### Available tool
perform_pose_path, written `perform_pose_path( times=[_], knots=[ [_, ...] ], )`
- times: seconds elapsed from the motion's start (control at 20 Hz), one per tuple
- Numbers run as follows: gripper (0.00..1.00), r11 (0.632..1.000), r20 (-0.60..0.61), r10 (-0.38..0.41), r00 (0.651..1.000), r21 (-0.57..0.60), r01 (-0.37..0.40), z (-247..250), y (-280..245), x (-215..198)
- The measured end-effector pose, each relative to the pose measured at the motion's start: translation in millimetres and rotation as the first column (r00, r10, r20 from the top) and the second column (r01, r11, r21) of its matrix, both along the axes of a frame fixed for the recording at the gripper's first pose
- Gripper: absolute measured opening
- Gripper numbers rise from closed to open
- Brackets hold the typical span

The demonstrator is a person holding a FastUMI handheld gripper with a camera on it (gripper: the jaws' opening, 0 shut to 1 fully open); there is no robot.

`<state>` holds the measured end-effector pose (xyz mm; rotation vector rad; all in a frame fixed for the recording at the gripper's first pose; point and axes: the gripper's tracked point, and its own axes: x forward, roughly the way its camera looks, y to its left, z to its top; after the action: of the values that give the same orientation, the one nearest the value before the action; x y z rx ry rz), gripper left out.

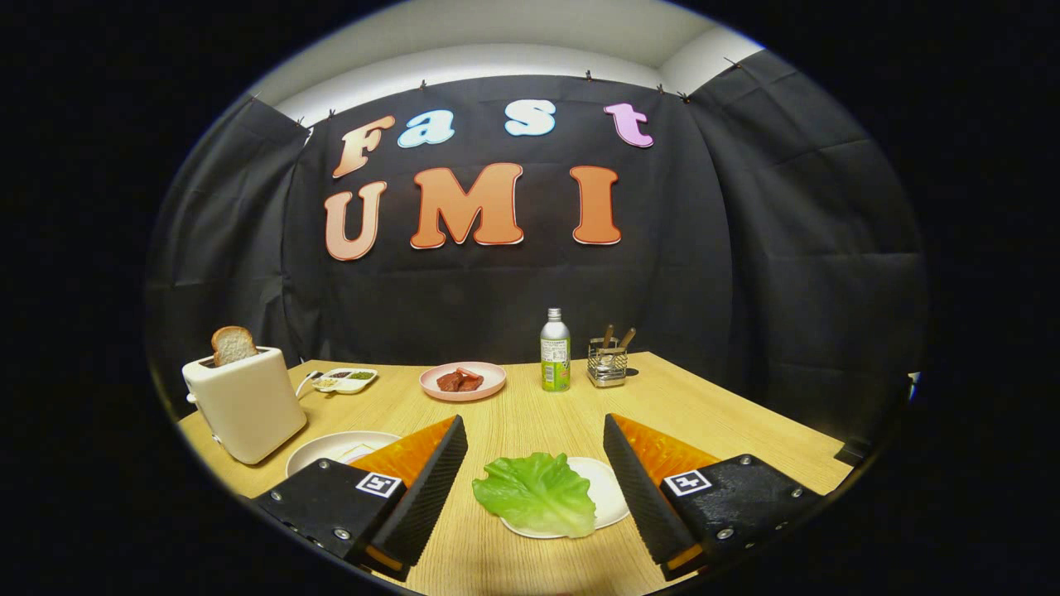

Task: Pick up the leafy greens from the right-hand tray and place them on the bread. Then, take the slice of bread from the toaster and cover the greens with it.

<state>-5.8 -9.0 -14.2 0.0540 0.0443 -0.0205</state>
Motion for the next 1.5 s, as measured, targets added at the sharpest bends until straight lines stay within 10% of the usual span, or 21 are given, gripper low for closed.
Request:
perform_pose_path(
  times=[0.8, 1.5],
  knots=[
    [0.99, 0.995, -0.125, 0.046, 0.991, -0.088, -0.057, -38, 28, 15],
    [0.99, 0.995, -0.414, 0.012, 0.91, -0.082, -0.05, -115, 17, 51]
  ],
)
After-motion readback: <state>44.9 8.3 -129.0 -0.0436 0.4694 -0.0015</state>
